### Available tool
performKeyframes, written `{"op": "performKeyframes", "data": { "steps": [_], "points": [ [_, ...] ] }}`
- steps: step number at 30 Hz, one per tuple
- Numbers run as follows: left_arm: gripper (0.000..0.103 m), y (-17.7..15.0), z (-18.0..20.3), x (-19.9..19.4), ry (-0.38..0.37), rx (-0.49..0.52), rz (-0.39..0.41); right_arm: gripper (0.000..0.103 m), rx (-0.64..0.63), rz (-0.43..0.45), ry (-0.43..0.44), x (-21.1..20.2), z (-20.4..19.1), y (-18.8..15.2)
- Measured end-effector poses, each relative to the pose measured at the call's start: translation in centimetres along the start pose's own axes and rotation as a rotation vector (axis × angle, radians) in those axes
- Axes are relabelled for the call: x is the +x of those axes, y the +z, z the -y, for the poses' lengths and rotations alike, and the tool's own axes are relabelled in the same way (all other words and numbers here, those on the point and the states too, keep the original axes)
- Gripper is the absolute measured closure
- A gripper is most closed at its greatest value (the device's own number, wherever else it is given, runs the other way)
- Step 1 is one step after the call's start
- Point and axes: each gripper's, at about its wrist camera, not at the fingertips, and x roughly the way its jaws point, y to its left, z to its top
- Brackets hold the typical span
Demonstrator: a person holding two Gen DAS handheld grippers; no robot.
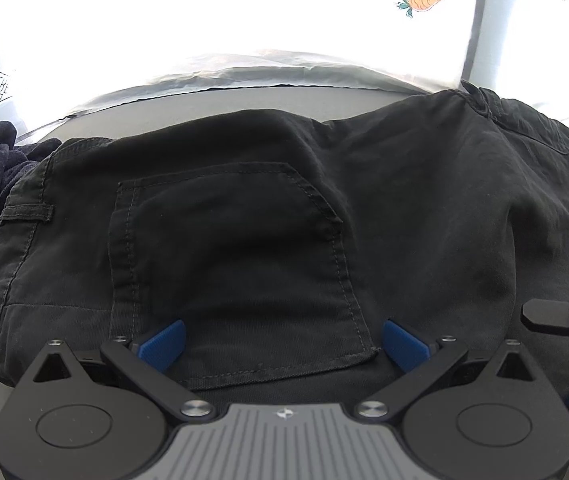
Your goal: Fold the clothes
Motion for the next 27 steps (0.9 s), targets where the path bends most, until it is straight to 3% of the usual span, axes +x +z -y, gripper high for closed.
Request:
{"op": "performKeyframes", "data": {
  "steps": [8,18,22,27],
  "points": [
    [0.000,-0.1,0.0,-0.1,0.000,0.002,0.004,0.055,0.061,0.270,0.010,-4.7,0.0,4.1],
    [0.000,0.0,0.2,0.0,0.007,0.009,-0.004,0.070,0.169,0.704,-0.013,-16.0,2.3,8.7],
    [0.000,0.0,0.2,0.0,0.007,0.012,-0.011,0.073,0.203,0.788,-0.010,-18.6,2.9,10.5],
    [0.000,0.2,0.2,0.1,0.008,0.017,-0.026,0.075,0.202,0.818,-0.003,-19.9,2.6,13.1]
  ]
}}
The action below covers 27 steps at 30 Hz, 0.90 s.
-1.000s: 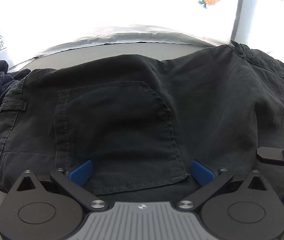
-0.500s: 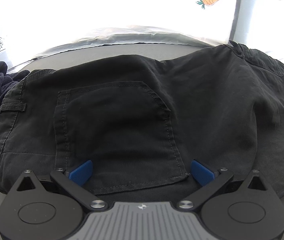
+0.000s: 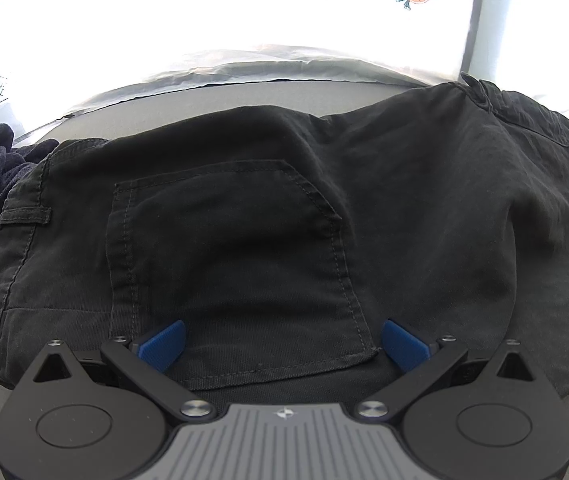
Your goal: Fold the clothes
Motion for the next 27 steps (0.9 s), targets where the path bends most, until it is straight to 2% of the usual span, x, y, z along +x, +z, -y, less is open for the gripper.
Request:
{"op": "performKeyframes", "data": {
  "steps": [5,12,14,16,19,22,24,27],
  "points": [
    [0.000,0.1,0.2,0.1,0.008,0.001,-0.010,0.075,0.028,0.098,-0.007,-0.2,-0.7,3.8],
    [0.000,0.3,0.6,0.4,0.026,0.005,-0.026,0.073,0.023,0.251,-0.043,-0.9,-2.0,12.0],
    [0.000,0.5,0.8,0.6,0.034,0.001,-0.031,0.073,0.008,0.278,-0.058,-4.3,0.0,15.6],
    [0.000,0.6,0.9,0.8,0.042,-0.003,-0.037,0.073,-0.023,0.300,-0.078,-7.6,2.4,15.8],
    [0.000,0.8,1.0,0.9,0.051,-0.008,-0.046,0.072,-0.061,0.296,-0.111,-8.1,2.1,16.6],
    [0.000,1.0,1.1,1.0,0.056,-0.010,-0.053,0.075,-0.123,0.283,-0.205,-8.0,0.7,18.2],
    [0.000,1.0,1.2,1.0,0.057,-0.010,-0.054,0.081,-0.202,0.273,-0.299,-8.3,-0.3,17.9],
    [0.000,1.0,1.3,1.1,0.057,-0.012,-0.050,0.081,-0.298,0.240,-0.412,-8.5,-1.9,17.4]
  ]
}}
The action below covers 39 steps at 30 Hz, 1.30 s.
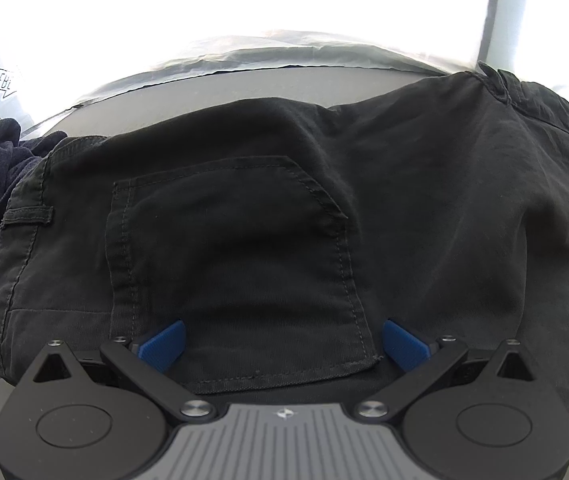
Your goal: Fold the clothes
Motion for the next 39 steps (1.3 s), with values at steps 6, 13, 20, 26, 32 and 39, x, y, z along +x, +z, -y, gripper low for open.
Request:
{"op": "performKeyframes", "data": {
  "steps": [6,13,20,26,32,39],
  "points": [
    [0.000,-0.1,-0.1,0.1,-0.005,0.003,0.007,0.054,-0.052,-0.152,0.101,-0.1,-2.1,-1.2],
    [0.000,-0.3,0.0,0.0,-0.008,0.004,0.014,0.065,-0.053,-0.261,0.124,0.5,-1.6,-5.7],
    [0.000,-0.4,-0.1,0.0,-0.010,0.003,0.023,0.075,-0.119,-0.343,0.011,-1.5,-1.1,-6.5],
    [0.000,-0.4,-0.3,0.0,-0.013,0.004,0.024,0.072,-0.194,-0.362,-0.037,-1.9,-2.6,-7.9],
    [0.000,-0.5,-0.4,-0.1,-0.012,0.001,0.034,0.056,-0.119,-0.463,0.080,-0.2,-3.8,-10.9],
    [0.000,-0.6,-0.4,-0.1,-0.014,-0.001,0.041,0.060,-0.054,-0.512,0.118,0.1,-3.1,-12.9]
  ]
}}
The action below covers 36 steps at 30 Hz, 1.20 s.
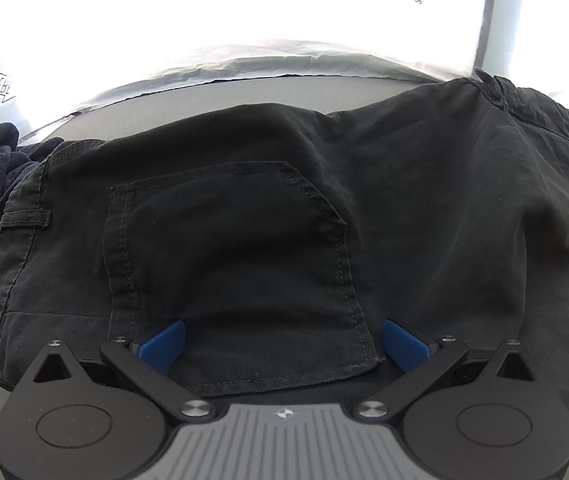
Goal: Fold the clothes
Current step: 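Grasp the trouser edge again with the right gripper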
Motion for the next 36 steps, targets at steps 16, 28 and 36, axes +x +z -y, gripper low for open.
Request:
{"op": "performKeyframes", "data": {
  "steps": [16,28,36],
  "points": [
    [0.000,0.1,-0.1,0.2,-0.004,0.002,0.000,0.082,0.035,-0.166,0.057,2.7,0.8,-2.4],
    [0.000,0.0,0.0,0.1,0.008,-0.005,0.007,0.065,0.086,-0.188,0.198,4.7,2.0,-4.9],
    [0.000,0.1,0.1,0.1,0.010,-0.006,0.001,0.077,0.028,-0.226,0.179,3.5,3.0,-5.6]
  ]
}}
